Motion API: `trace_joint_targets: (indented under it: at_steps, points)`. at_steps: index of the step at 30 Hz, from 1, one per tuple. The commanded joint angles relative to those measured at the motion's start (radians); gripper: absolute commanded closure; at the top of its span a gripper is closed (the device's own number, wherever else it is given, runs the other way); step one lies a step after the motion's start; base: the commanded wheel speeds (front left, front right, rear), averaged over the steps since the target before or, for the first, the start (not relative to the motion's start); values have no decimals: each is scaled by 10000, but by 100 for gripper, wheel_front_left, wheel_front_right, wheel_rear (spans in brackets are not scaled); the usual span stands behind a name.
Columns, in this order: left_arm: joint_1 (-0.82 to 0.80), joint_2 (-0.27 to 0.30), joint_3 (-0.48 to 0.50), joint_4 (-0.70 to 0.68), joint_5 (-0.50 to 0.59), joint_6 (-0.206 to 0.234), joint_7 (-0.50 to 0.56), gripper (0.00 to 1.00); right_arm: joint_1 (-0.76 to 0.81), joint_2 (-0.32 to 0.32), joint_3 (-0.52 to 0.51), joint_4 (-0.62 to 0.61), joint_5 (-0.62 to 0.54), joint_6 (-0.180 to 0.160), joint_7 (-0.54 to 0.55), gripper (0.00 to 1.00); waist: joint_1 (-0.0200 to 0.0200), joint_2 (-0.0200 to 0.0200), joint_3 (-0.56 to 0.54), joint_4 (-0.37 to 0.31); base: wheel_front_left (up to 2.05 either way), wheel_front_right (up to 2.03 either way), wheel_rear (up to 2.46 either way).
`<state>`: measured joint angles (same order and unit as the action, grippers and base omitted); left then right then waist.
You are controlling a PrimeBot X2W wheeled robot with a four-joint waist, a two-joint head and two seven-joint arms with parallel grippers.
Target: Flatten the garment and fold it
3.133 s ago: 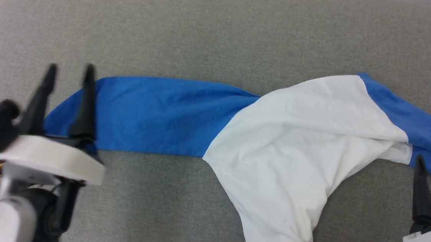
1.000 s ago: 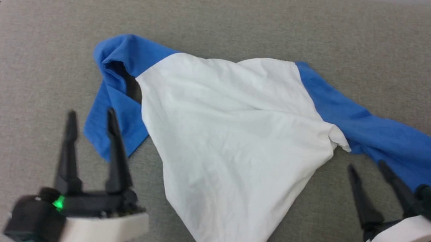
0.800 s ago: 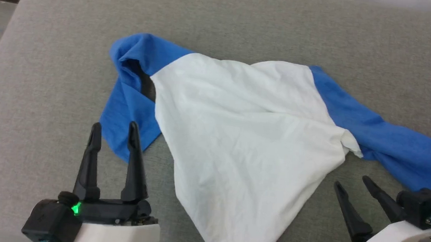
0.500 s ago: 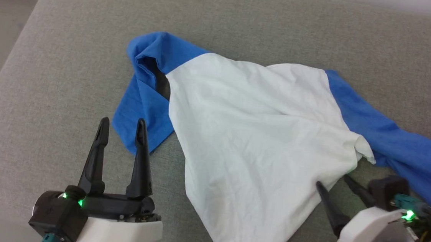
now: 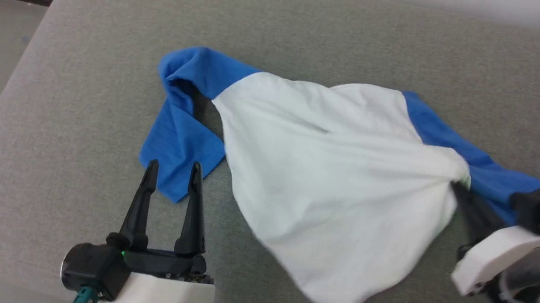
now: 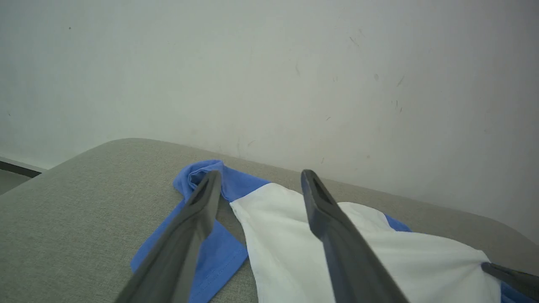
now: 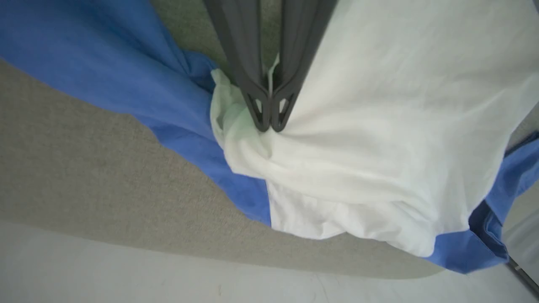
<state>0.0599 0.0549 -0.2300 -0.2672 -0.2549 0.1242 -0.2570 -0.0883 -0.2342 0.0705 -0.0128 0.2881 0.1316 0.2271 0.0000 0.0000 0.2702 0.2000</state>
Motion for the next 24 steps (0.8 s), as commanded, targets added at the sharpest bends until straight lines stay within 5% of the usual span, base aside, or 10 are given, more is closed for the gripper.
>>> trace_joint_targets:
  at_steps: [1,5,12,19,23,24]
  points:
    - [44,-46,31,63,20,-80,-47,0,-220,-305,-321,-541,275,-9,68,100,0,0,-35,-270,0,0,0]
    - [-41,-46,-6,160,50,-167,-47,0,181,-959,-791,-1885,898,-9,878,100,0,0,37,-626,0,0,0]
    - [-211,-46,-119,358,-41,-187,-47,0,3178,-2724,-395,-3824,2873,-9,4096,100,0,0,208,-1120,0,0,0]
    - [-251,-47,-104,445,-101,-187,-47,0,5357,-2955,-354,-3704,3363,-9,5672,100,0,0,266,-1276,0,0,0]
    - [-291,-47,-51,492,-89,-227,-47,0,5373,-2846,-109,-3505,3123,-9,5374,100,0,0,251,-1294,0,0,0]
    - [-294,-47,-33,499,-85,-236,-47,0,5202,-2763,-65,-3536,3049,-9,5076,42,0,0,240,-1303,0,0,0]
